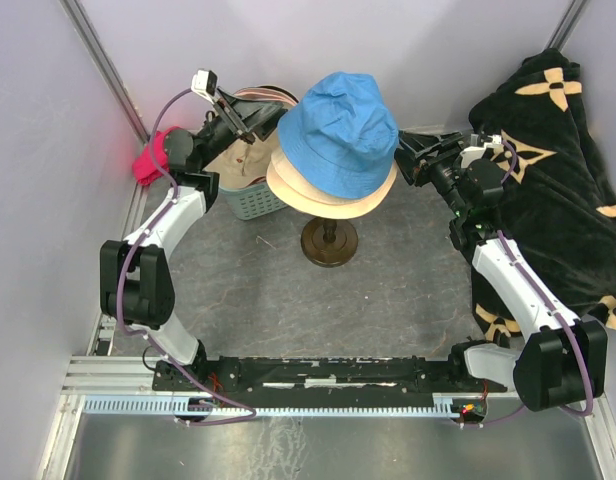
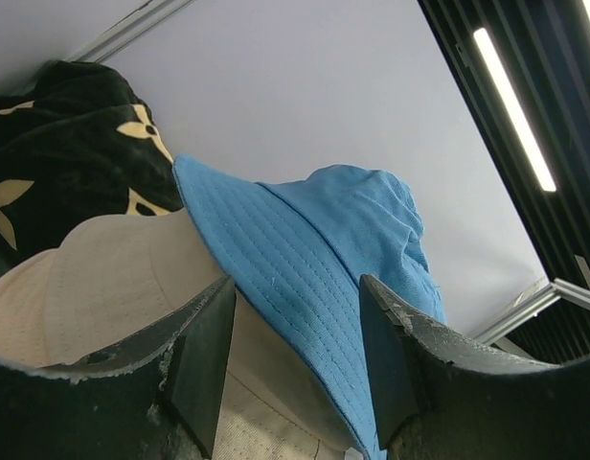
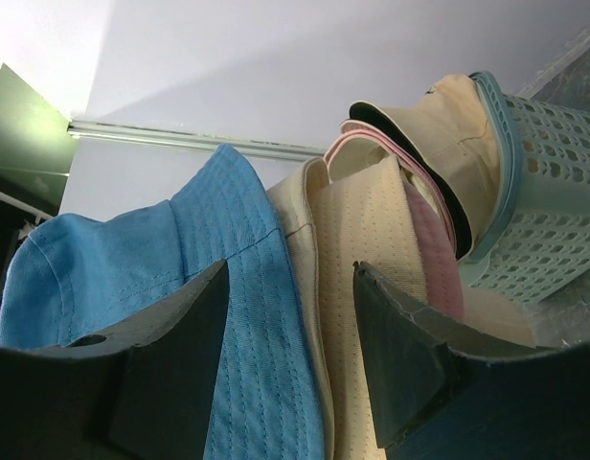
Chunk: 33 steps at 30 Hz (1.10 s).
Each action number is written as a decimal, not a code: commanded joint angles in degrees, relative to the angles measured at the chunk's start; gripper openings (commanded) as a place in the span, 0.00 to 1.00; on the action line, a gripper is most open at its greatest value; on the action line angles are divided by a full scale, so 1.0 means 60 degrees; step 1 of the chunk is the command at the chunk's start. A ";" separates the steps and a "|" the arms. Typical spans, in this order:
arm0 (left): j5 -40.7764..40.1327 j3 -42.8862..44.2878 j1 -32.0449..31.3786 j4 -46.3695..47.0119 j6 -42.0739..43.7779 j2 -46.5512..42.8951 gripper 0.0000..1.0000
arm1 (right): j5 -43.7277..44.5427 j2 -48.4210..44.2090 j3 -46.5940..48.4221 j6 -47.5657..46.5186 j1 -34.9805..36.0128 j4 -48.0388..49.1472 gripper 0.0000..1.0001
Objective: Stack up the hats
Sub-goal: Stack the hat on the hat.
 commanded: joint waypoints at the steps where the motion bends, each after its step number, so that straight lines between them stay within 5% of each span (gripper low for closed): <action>1: 0.0422 0.0365 0.0008 0.0365 -0.0263 -0.0056 0.60 | -0.0110 -0.0072 0.0423 -0.0034 0.0038 0.0521 0.62; 16: 0.0760 0.0047 0.0028 0.0546 -0.0489 -0.0687 0.58 | -0.0133 -0.0234 0.0488 -0.0193 0.0069 0.0256 0.62; 33: 0.0841 -0.0086 0.0011 0.1423 -0.1303 -0.0734 0.42 | -0.0078 -0.0516 0.0532 -0.0370 0.0112 -0.0160 0.62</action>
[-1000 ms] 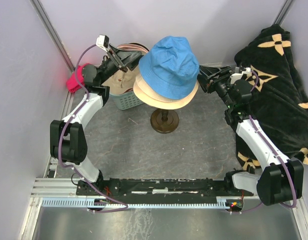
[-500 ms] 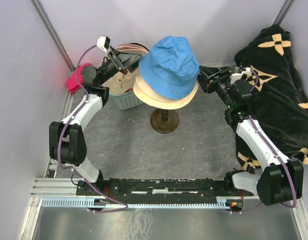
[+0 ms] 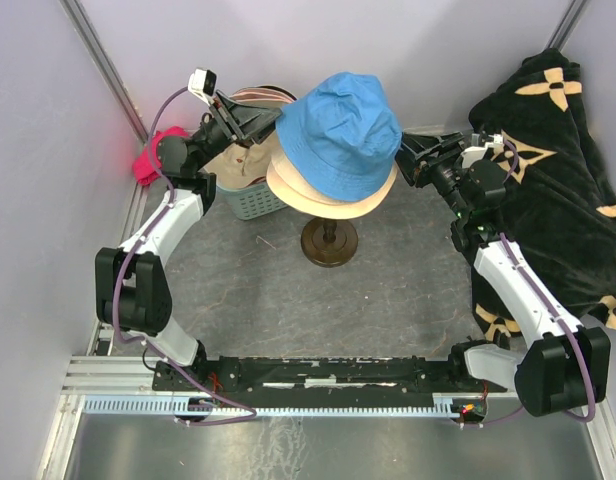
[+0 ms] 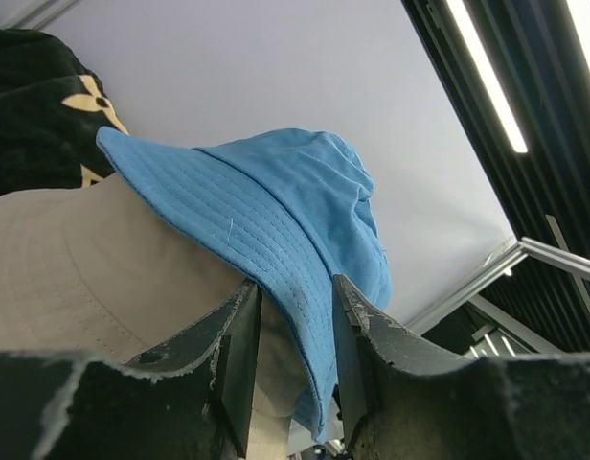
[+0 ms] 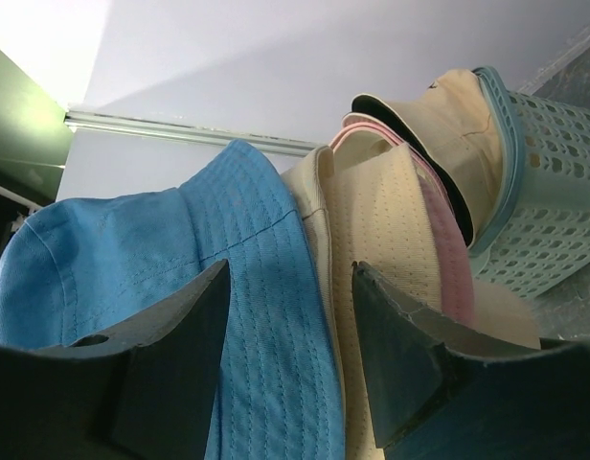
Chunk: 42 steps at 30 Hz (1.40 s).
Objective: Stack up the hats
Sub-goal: Stack the hat on the hat.
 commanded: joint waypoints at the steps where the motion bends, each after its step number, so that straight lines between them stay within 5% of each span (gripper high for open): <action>1: 0.0231 0.0085 0.0004 0.0725 -0.0604 -0.0248 0.41 | -0.0031 -0.0278 0.0493 -0.0188 0.0054 0.0106 0.62; 7: 0.0158 0.0024 -0.0012 0.0941 -0.0754 0.0007 0.25 | -0.0034 -0.0170 0.0611 -0.0240 0.0103 0.0120 0.61; 11: 0.0050 0.0022 -0.0050 0.1380 -0.1052 0.0282 0.04 | -0.0049 -0.0105 0.0734 -0.0333 0.0122 0.0065 0.61; 23: -0.0584 -0.0580 -0.0070 0.1367 -0.1076 0.0429 0.03 | -0.0006 0.0056 0.0954 -0.0341 0.0121 0.0060 0.59; 34: -0.0934 -0.1434 -0.0030 0.0042 -0.0341 -0.0243 0.03 | 0.0069 0.0323 0.0847 0.0253 0.0106 0.0808 0.45; 42: -0.0974 -0.2057 -0.0043 -0.0041 -0.0256 -0.0506 0.03 | 0.0112 0.0568 0.0731 0.0490 0.0106 0.1161 0.10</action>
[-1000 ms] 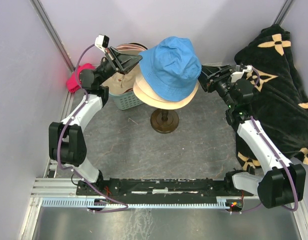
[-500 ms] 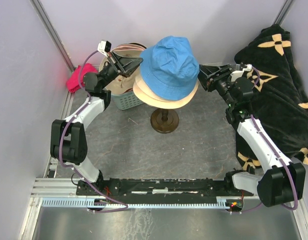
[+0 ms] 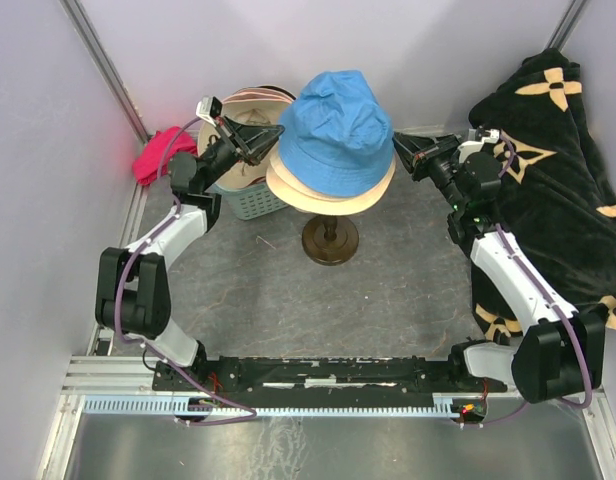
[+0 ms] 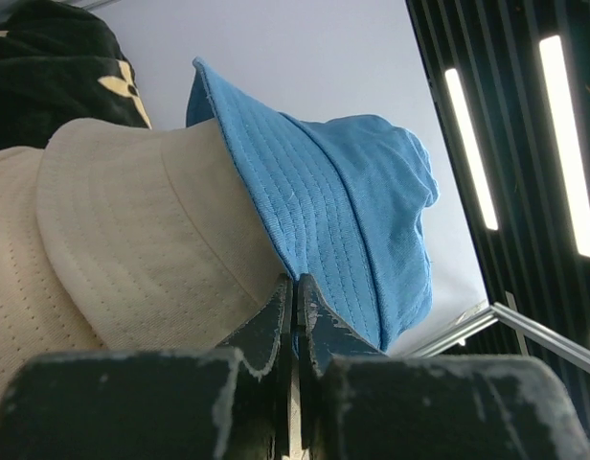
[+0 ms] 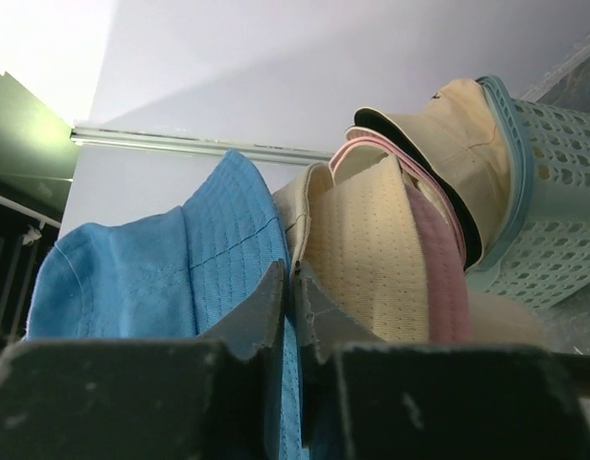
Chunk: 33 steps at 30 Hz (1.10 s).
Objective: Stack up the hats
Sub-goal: Stack the hat on the hat.
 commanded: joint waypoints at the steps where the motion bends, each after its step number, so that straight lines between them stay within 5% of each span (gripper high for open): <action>1: -0.0100 -0.0434 0.0035 -0.0302 0.0444 -0.0434 0.03 | -0.0001 -0.0007 0.0269 0.0240 0.0041 0.1063 0.05; 33: -0.0313 -0.3100 -0.0069 -0.1482 0.1681 -0.1530 0.03 | -0.0396 0.1053 0.0595 -0.0128 -0.0344 -0.0442 0.02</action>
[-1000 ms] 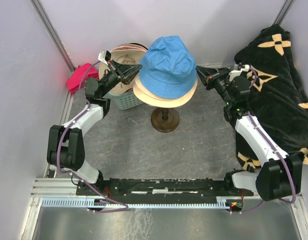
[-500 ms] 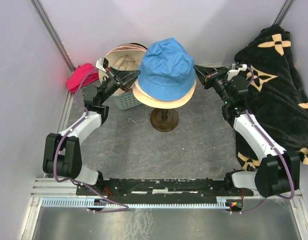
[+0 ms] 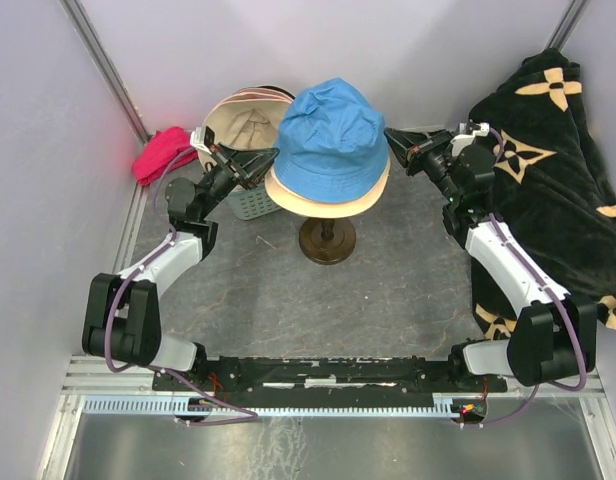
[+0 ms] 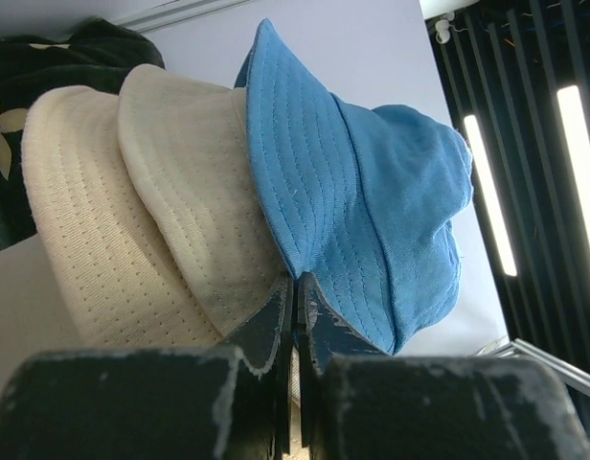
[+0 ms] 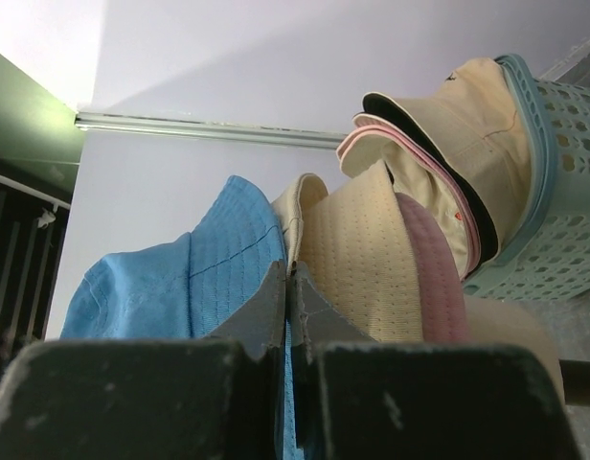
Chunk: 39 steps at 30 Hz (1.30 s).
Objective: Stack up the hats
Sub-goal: Stack the hat on the hat.
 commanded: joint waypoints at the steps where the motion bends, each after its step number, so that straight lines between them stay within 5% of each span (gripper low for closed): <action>1: 0.0653 -0.0690 0.0019 -0.1104 0.1011 0.0073 0.03 | 0.0019 0.0275 0.0229 -0.0504 -0.0264 -0.1035 0.02; 29: 0.0658 -0.1714 -0.0348 -0.1295 0.1423 -0.0128 0.03 | 0.0087 -0.0077 -0.0257 -0.1409 -0.0332 -0.1316 0.02; 39: 0.0768 -0.1850 -0.0487 -0.1190 0.1334 -0.0154 0.03 | 0.0840 -0.1417 0.0199 -0.2353 -0.0519 -0.2432 0.38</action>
